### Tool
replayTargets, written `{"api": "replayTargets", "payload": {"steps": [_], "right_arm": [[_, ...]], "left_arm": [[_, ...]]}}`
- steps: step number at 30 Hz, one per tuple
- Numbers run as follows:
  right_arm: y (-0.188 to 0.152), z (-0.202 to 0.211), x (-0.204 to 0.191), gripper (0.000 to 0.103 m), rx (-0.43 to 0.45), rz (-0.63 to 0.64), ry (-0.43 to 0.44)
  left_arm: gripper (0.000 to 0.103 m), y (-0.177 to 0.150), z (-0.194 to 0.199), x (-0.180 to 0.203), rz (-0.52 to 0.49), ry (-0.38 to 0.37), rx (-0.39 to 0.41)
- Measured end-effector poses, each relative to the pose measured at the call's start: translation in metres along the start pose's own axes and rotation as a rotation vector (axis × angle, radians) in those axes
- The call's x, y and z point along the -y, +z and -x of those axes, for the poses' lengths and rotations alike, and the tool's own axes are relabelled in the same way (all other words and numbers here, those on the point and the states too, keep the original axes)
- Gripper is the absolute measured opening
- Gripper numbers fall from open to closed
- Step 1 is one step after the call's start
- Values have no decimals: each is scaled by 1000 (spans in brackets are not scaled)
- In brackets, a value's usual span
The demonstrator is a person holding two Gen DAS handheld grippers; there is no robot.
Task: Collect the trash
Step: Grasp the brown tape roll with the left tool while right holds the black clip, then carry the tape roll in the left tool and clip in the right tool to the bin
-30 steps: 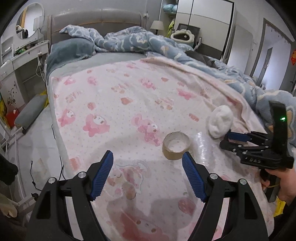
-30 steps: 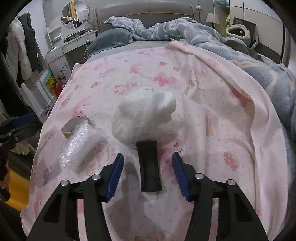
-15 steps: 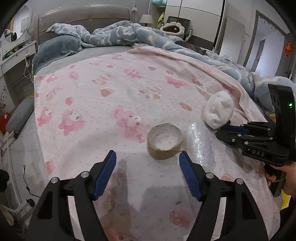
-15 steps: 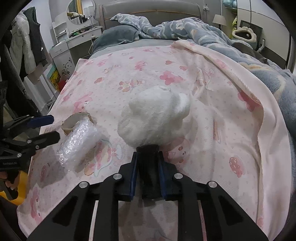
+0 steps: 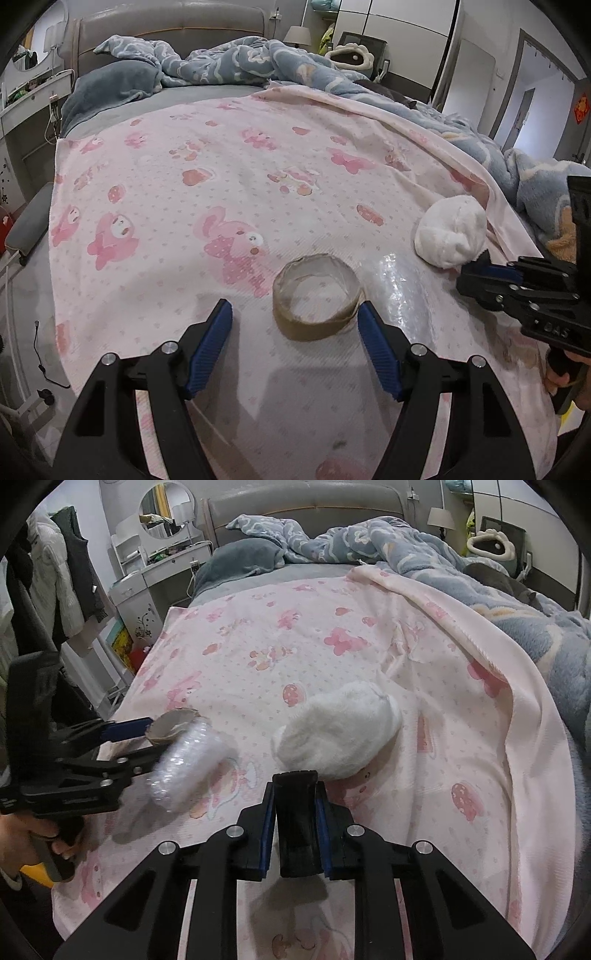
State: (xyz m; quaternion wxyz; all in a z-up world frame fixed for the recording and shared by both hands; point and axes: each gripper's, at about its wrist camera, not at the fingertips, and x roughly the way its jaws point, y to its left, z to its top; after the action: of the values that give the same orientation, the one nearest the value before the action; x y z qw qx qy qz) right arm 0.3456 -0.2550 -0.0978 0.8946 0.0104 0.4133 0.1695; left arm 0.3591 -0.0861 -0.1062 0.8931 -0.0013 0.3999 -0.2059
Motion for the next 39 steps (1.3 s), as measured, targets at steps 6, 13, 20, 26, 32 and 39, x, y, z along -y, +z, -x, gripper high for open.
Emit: {"api": "replayTargets", "payload": {"steps": [6, 13, 20, 26, 32, 39], "right_arm": [[0, 10, 6, 20, 16, -14, 37], [-2, 20, 14, 20, 24, -22, 31], [-2, 30, 3, 20, 41, -23, 43], [-4, 37, -19, 20, 48, -14, 61], [-12, 47, -37, 20, 52, -13, 60], [-30, 61, -52, 20, 49, -40, 47]], "left_arm": [[54, 4, -7, 9, -12, -14, 4], [48, 6, -9, 19, -25, 2, 2], [48, 2, 7, 13, 26, 54, 35], [48, -8, 30, 7, 81, 57, 62], [48, -20, 52, 9, 70, 57, 71], [48, -39, 80, -4, 94, 76, 73]]}}
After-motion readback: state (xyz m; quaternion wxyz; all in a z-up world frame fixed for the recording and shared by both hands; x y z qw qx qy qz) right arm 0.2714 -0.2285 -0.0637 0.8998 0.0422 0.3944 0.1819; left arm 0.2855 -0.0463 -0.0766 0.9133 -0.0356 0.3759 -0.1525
